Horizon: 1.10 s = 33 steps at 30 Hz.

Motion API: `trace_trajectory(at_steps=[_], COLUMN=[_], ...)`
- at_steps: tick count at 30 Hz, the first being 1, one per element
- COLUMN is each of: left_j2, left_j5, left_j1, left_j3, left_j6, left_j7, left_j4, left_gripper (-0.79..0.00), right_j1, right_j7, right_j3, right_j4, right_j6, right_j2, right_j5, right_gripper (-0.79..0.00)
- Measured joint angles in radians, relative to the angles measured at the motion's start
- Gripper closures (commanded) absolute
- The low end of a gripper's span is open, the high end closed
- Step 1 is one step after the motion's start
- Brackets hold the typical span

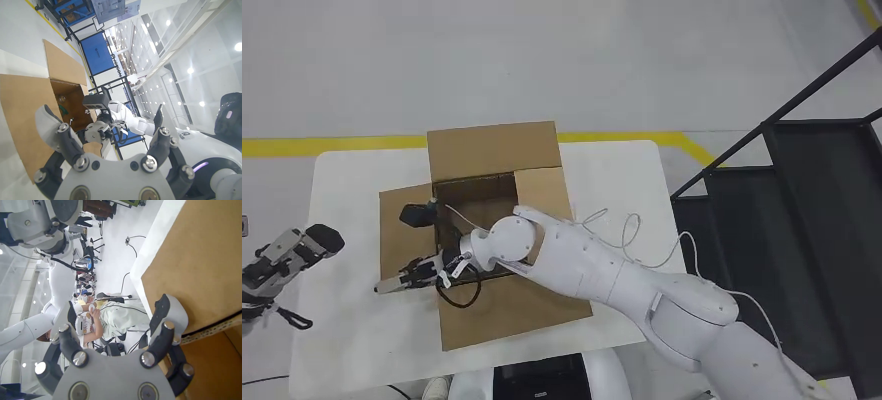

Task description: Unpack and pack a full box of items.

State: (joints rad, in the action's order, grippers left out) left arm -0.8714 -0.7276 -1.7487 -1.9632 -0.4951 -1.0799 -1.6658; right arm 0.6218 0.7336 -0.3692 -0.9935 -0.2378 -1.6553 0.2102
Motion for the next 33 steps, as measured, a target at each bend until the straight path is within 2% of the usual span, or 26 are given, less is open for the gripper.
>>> trace_trajectory(at_steps=[6,11,13,22,29,33], left_j2=[0.002,-0.003,-0.006,-0.013,-0.019,-0.022], left_j5=[0.009,0.071,0.096,0.252,0.332,0.353], left_j1=[0.125,0.260,0.289,0.349,0.383,0.400], left_j3=[0.125,0.246,0.280,0.375,0.432,0.462], left_j6=[0.092,0.129,0.133,0.173,0.201,0.215], left_j7=[-0.096,-0.113,-0.101,-0.043,-0.014,-0.019], left_j4=[0.087,0.190,0.217,0.265,0.245,0.242], left_gripper=[-0.785,-0.785,-0.785,-0.785,-0.785,-0.785], right_j1=[-0.001,0.032,0.049,0.177,0.360,0.439], right_j7=[0.026,0.062,0.080,0.244,0.331,0.354], right_j3=[-0.028,-0.075,-0.101,-0.313,-0.532,-0.617], right_j4=[0.010,-0.042,-0.075,-0.318,-0.590,-0.678], right_j6=[-0.023,-0.028,-0.026,0.003,0.085,0.102], right_j2=[-0.007,0.019,0.033,0.134,0.223,0.251], right_j5=[-0.002,-0.019,-0.013,0.037,-0.012,-0.014], right_gripper=[-0.785,-0.785,-0.785,-0.785,-0.785,-0.785])
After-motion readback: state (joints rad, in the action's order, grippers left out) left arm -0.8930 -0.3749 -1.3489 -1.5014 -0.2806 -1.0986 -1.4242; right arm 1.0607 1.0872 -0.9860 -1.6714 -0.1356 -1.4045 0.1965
